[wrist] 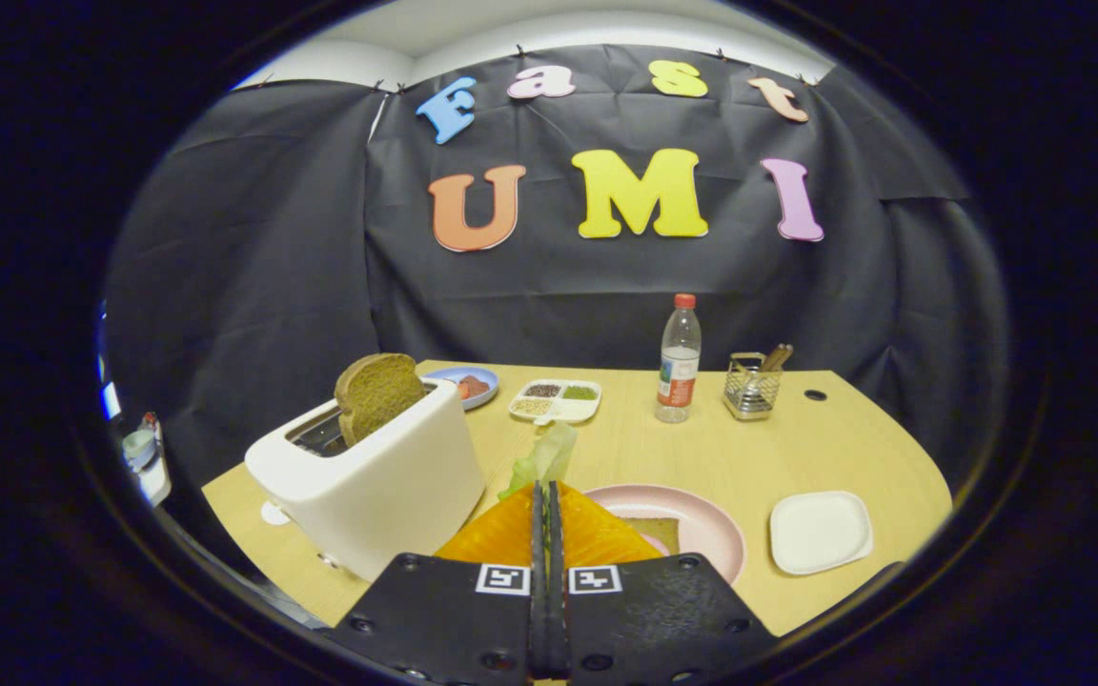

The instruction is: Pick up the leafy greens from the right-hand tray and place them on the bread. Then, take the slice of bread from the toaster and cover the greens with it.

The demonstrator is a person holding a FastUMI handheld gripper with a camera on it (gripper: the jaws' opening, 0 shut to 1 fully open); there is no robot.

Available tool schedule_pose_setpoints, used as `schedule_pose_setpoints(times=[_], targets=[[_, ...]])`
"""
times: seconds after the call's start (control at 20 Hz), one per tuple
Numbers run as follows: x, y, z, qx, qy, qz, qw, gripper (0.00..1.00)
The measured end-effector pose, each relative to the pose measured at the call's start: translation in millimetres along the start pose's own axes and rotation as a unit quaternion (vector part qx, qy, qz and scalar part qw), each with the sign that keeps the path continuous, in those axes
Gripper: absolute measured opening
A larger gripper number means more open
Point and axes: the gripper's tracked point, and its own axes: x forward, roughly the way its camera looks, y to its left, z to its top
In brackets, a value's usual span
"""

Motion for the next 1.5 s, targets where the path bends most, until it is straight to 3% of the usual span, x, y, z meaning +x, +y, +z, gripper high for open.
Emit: schedule_pose_setpoints(times=[0.3,0.6,0.8,0.9,1.2,1.5], targets=[[34,-55,-28,-0.034,0.021,-0.057,0.998,0.0],[52,-91,-51,-0.037,0.054,-0.082,0.994,0.0],[64,-105,-58,-0.071,0.07,-0.1,0.99,0.02],[64,-108,-55,-0.076,0.066,-0.107,0.989,0.12],[40,-103,-34,-0.058,0.046,-0.108,0.991,0.97],[3,-72,5,-0.028,0.022,-0.101,0.994,0.95]])
